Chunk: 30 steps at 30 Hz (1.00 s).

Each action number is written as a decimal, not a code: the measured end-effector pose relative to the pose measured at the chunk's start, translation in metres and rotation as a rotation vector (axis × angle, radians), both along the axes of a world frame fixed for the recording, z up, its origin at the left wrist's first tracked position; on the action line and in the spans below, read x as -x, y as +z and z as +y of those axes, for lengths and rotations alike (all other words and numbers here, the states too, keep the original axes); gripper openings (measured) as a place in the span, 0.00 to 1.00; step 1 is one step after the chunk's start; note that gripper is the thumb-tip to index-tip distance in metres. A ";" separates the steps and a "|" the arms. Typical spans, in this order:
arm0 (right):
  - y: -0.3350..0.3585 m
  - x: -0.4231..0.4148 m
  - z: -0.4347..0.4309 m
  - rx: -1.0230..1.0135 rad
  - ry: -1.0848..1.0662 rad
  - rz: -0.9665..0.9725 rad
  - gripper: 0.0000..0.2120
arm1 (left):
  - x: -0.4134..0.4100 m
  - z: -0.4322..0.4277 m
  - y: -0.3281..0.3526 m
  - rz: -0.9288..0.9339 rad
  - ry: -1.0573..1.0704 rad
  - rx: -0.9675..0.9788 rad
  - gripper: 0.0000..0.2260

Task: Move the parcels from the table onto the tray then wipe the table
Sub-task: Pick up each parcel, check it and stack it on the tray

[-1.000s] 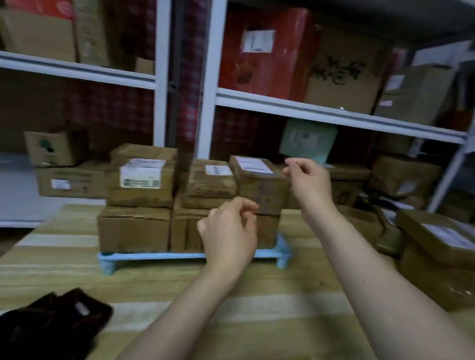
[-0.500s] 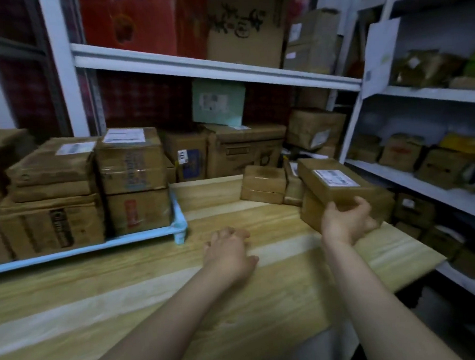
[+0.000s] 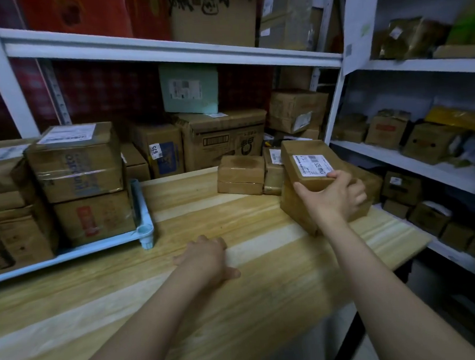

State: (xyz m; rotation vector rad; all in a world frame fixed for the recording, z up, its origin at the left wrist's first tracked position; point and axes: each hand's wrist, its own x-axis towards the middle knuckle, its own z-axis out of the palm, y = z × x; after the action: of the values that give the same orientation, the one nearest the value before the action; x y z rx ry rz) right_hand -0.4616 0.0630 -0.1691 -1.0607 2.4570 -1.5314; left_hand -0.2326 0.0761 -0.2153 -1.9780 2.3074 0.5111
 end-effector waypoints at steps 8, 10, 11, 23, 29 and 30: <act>-0.034 -0.037 0.042 0.288 0.332 -0.021 0.33 | -0.004 0.006 -0.003 0.004 -0.029 0.061 0.33; -0.041 -0.052 0.053 0.304 0.431 -0.055 0.32 | -0.006 0.013 -0.005 0.024 -0.026 0.113 0.32; -0.044 -0.059 0.057 0.301 0.485 -0.087 0.32 | -0.010 0.017 -0.007 0.076 -0.010 0.140 0.32; -0.059 -0.122 0.075 0.250 0.794 -0.437 0.05 | -0.042 0.058 0.014 1.360 0.604 0.308 0.19; -0.069 -0.132 0.073 0.379 0.652 -0.720 0.07 | -0.059 0.067 0.013 1.441 0.587 0.233 0.24; -0.069 -0.133 0.074 0.387 0.660 -0.754 0.12 | -0.058 0.069 0.014 1.460 0.572 0.227 0.25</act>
State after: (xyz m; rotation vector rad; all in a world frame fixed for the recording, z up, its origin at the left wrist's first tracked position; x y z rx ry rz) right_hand -0.3285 0.1375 -0.2376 -0.9414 1.1977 -1.7363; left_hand -0.1742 0.1450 -0.2008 -2.8787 2.1293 2.5115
